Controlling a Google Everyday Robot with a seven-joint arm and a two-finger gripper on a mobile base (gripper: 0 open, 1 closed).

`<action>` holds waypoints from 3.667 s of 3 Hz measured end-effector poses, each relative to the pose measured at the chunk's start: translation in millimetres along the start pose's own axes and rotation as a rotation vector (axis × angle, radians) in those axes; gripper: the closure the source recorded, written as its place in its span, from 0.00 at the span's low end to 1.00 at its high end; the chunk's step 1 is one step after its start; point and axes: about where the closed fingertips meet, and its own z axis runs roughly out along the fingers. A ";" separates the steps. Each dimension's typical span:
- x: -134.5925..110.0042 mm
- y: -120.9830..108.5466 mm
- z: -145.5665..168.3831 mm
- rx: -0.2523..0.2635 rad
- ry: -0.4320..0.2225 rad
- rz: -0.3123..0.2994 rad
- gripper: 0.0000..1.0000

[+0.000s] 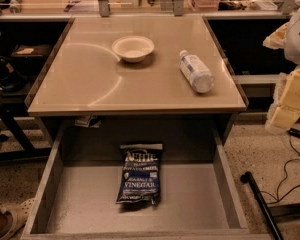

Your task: Pick blue chip bag from top drawer and place on counter

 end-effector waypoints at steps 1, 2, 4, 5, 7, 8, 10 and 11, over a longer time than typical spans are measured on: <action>0.0 0.0 0.0 0.000 0.000 0.000 0.00; -15.9 13.6 3.7 -0.019 -0.007 -0.025 0.00; -106.4 72.5 43.3 -0.103 -0.062 -0.111 0.00; -106.5 72.5 43.3 -0.103 -0.062 -0.111 0.00; -144.4 83.5 107.1 -0.099 -0.144 -0.093 0.00; -183.1 81.0 185.9 -0.127 -0.134 -0.086 0.00; -184.1 85.2 194.7 -0.144 -0.146 -0.078 0.00; -186.8 104.2 242.2 -0.186 -0.144 -0.048 0.00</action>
Offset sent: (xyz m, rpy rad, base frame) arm -0.0205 0.0449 -0.0142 0.0074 0.0566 0.0732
